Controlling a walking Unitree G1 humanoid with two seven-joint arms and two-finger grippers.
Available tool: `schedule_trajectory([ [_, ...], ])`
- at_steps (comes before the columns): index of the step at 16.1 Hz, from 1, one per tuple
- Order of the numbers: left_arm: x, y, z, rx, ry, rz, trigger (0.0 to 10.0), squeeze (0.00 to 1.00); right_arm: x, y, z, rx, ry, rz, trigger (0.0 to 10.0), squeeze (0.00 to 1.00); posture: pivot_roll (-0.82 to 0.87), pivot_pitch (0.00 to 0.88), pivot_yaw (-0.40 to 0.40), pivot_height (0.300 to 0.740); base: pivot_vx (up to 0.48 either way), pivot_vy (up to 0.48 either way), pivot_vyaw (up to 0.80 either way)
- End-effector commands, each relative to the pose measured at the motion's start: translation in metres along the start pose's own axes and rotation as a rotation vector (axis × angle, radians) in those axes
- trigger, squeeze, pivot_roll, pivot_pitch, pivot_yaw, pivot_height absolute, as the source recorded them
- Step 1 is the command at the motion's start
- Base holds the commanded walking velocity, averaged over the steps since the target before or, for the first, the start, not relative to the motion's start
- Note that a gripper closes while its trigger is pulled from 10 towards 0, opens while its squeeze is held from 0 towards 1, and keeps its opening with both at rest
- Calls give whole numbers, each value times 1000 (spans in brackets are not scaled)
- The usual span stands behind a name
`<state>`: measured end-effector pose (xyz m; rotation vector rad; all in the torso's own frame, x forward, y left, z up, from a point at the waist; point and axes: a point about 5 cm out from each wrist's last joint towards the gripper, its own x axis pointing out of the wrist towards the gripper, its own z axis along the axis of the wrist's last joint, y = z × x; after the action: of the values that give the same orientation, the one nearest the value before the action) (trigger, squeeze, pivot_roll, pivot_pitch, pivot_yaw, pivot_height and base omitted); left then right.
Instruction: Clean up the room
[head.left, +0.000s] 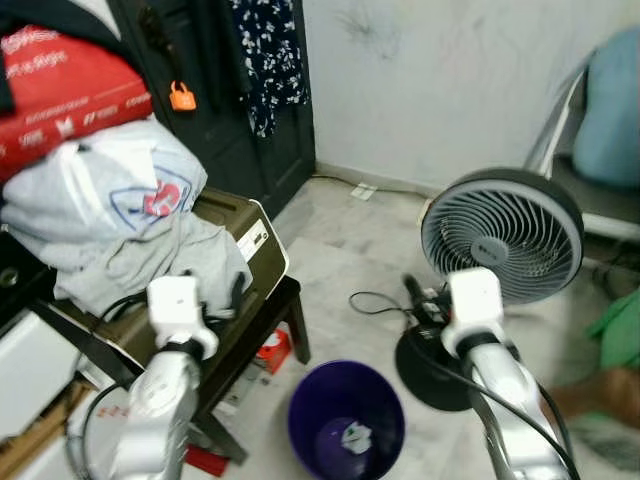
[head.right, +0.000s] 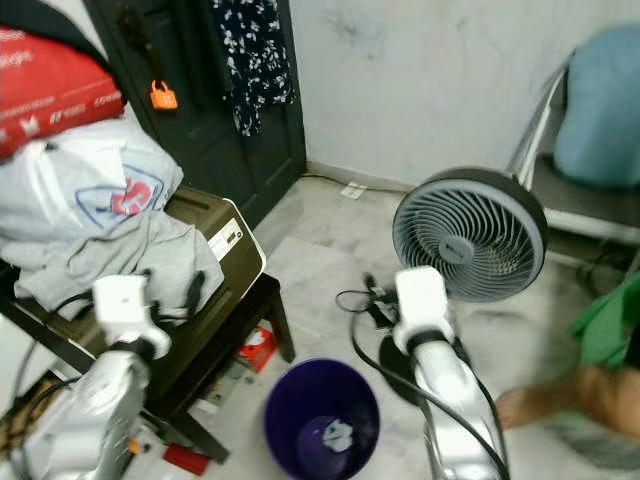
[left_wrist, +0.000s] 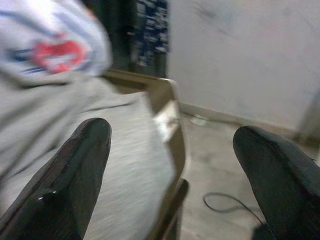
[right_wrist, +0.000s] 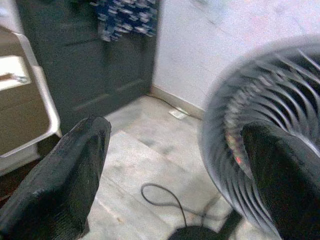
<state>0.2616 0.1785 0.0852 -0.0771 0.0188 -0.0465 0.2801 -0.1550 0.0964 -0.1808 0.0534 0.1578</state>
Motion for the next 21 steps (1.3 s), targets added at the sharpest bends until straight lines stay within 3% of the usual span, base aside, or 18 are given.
schedule_trajectory([
  [1,-9,11,3,14,-20,62,10000,0,7,13,0,7,21,76,10000,0,-46,0,-22,740,0,0,0],
  [4,-22,16,3,18,-22,110,10000,0,12,22,2,9,20,127,10000,0,-13,0,-50,740,0,0,0],
  [7,-30,18,5,14,-14,111,10000,0,11,19,5,26,8,100,10000,0,-24,0,-36,740,0,0,0],
  [10,-42,20,18,29,-40,95,10000,0,-11,3,10,37,-2,25,10000,0,-33,0,-24,740,0,0,0],
  [13,-54,32,17,37,-10,140,10000,0,-55,-21,13,-90,-12,-19,10000,0,-74,0,-12,740,0,0,0],
  [16,-41,27,17,19,-8,125,10000,0,-65,-37,4,-94,49,-86,10000,0,-116,0,10,740,0,0,0],
  [21,-31,17,19,2,-6,92,10000,0,-58,-22,11,-70,35,-70,10000,0,-124,0,16,740,0,0,0],
])
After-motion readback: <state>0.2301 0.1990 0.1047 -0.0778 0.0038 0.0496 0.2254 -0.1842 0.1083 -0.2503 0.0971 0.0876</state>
